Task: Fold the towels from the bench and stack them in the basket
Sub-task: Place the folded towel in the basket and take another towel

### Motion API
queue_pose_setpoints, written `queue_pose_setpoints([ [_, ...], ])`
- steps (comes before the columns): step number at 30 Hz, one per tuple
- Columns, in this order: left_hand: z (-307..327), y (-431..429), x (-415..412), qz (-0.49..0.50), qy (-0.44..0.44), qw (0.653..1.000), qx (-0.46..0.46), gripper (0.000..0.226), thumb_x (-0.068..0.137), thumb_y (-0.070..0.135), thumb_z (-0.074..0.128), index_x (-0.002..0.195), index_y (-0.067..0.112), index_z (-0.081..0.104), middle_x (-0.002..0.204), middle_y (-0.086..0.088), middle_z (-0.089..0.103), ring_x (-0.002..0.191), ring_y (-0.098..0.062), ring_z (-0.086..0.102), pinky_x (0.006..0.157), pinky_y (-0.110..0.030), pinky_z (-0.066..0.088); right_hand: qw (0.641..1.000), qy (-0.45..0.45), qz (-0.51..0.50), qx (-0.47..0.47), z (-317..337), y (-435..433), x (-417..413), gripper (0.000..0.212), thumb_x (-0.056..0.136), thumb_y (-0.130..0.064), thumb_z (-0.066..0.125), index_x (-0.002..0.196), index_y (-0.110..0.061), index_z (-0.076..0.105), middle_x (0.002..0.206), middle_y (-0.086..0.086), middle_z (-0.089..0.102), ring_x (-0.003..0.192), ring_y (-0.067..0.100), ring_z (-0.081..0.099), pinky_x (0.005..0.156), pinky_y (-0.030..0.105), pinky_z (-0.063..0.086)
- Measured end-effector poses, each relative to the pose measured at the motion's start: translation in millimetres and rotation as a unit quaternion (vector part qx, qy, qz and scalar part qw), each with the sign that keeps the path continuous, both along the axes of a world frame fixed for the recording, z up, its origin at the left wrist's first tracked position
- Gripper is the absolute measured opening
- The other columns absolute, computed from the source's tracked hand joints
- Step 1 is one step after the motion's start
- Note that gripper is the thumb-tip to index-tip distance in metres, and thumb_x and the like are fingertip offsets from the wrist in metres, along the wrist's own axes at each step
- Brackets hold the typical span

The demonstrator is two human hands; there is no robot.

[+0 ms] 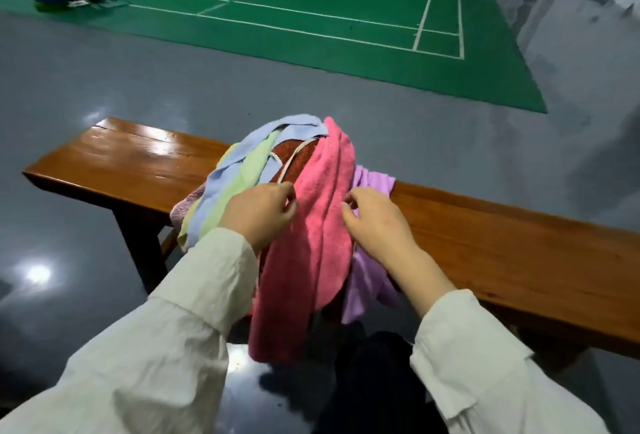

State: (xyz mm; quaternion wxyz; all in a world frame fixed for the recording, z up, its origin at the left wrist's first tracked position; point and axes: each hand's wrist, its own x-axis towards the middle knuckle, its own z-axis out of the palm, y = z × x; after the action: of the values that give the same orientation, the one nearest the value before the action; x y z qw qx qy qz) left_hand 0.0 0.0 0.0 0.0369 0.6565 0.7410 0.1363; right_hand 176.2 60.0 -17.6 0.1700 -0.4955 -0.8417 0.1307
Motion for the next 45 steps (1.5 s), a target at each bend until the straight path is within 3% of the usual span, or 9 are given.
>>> queue_pose_setpoints([
  [15, -55, 41, -2, 0.026, 0.028, 0.996, 0.082, 0.036, 0.089, 0.045, 0.035, 0.092, 0.017, 0.058, 0.083, -0.009, 0.058, 0.080, -0.033, 0.058, 0.064, -0.040, 0.043, 0.995, 0.044, 0.005, -0.085, -46, 50, -45, 0.022, 0.094, -0.021, 0.049, 0.107, -0.004, 0.051, 0.110, 0.018, 0.054, 0.105, 0.034, 0.051, 0.090, 0.039, 0.034],
  [20, -55, 39, 0, 0.032, -0.013, 0.991, 0.126, 0.031, 0.086, 0.035, 0.047, 0.080, 0.012, 0.067, 0.087, -0.011, 0.054, 0.076, -0.032, 0.054, 0.063, -0.040, 0.047, 0.967, 0.073, -0.121, -0.211, -67, 59, -35, 0.062, 0.092, -0.051, 0.052, 0.127, 0.000, 0.047, 0.131, 0.022, 0.048, 0.121, 0.034, 0.047, 0.097, 0.039, 0.037],
  [24, -40, 34, 15, 0.042, -0.035, 0.976, 0.210, 0.015, 0.084, 0.020, 0.063, 0.081, 0.008, 0.071, 0.089, -0.011, 0.059, 0.081, -0.032, 0.055, 0.070, -0.037, 0.044, 0.954, 0.130, -0.106, -0.247, -70, 62, -23, 0.043, 0.094, -0.038, 0.056, 0.060, -0.015, 0.044, 0.066, 0.009, 0.055, 0.073, 0.024, 0.047, 0.063, 0.035, 0.028],
  [29, -5, 28, 55, 0.130, -0.262, 0.937, 0.189, 0.012, 0.102, 0.019, 0.037, 0.096, 0.009, 0.041, 0.094, -0.022, 0.060, 0.088, -0.039, 0.056, 0.072, -0.041, 0.030, 0.939, 0.264, -0.131, -0.176, -47, 55, -10, 0.047, 0.091, -0.025, 0.063, 0.055, -0.016, 0.033, 0.050, 0.000, 0.031, 0.057, 0.018, 0.030, 0.058, 0.035, 0.022],
  [32, 3, 30, 73, 0.199, -0.383, 0.891, 0.143, 0.020, 0.102, 0.032, 0.036, 0.100, 0.011, 0.037, 0.090, -0.011, 0.057, 0.091, -0.032, 0.056, 0.069, -0.035, 0.030, 0.860, 0.426, -0.169, -0.226, -35, 52, 0, 0.041, 0.092, -0.022, 0.061, 0.056, -0.015, 0.043, 0.058, 0.000, 0.043, 0.058, 0.011, 0.037, 0.055, 0.026, 0.031],
  [35, 3, 34, 86, 0.224, -0.507, 0.832, 0.035, 0.058, 0.087, 0.056, 0.057, 0.109, 0.004, 0.050, 0.100, -0.005, 0.060, 0.088, -0.024, 0.059, 0.078, -0.035, 0.043, 0.636, 0.661, -0.194, -0.348, -28, 53, 18, 0.029, 0.093, -0.028, 0.058, 0.103, -0.002, 0.067, 0.114, 0.014, 0.066, 0.107, 0.021, 0.063, 0.097, 0.040, 0.049],
  [37, -2, 32, 95, 0.164, -0.536, 0.827, -0.057, 0.047, 0.077, 0.050, 0.073, 0.079, 0.004, 0.062, 0.075, -0.002, 0.064, 0.065, -0.019, 0.059, 0.060, -0.030, 0.047, 0.562, 0.685, -0.174, -0.430, -15, 48, 41, 0.027, 0.098, -0.025, 0.051, 0.104, -0.002, 0.064, 0.095, 0.012, 0.072, 0.086, 0.019, 0.070, 0.085, 0.036, 0.056],
  [40, -13, 31, 118, 0.079, -0.541, 0.832, -0.098, 0.018, 0.086, 0.018, 0.069, 0.072, 0.007, 0.066, 0.061, 0.001, 0.063, 0.058, -0.008, 0.055, 0.059, -0.021, 0.045, 0.547, 0.676, -0.122, -0.479, -2, 38, 71, 0.013, 0.096, -0.013, 0.051, 0.091, -0.007, 0.062, 0.071, 0.009, 0.071, 0.060, 0.017, 0.069, 0.062, 0.033, 0.058],
  [45, -4, 37, 157, -0.008, -0.468, 0.881, 0.068, 0.021, 0.100, 0.014, 0.046, 0.080, 0.019, 0.045, 0.071, 0.011, 0.042, 0.059, 0.008, 0.039, 0.067, -0.016, 0.034, 0.564, 0.635, -0.124, -0.513, 10, 30, 119, 0.018, 0.088, 0.001, 0.054, 0.104, -0.002, 0.062, 0.089, 0.016, 0.069, 0.068, 0.022, 0.069, 0.067, 0.033, 0.059],
])
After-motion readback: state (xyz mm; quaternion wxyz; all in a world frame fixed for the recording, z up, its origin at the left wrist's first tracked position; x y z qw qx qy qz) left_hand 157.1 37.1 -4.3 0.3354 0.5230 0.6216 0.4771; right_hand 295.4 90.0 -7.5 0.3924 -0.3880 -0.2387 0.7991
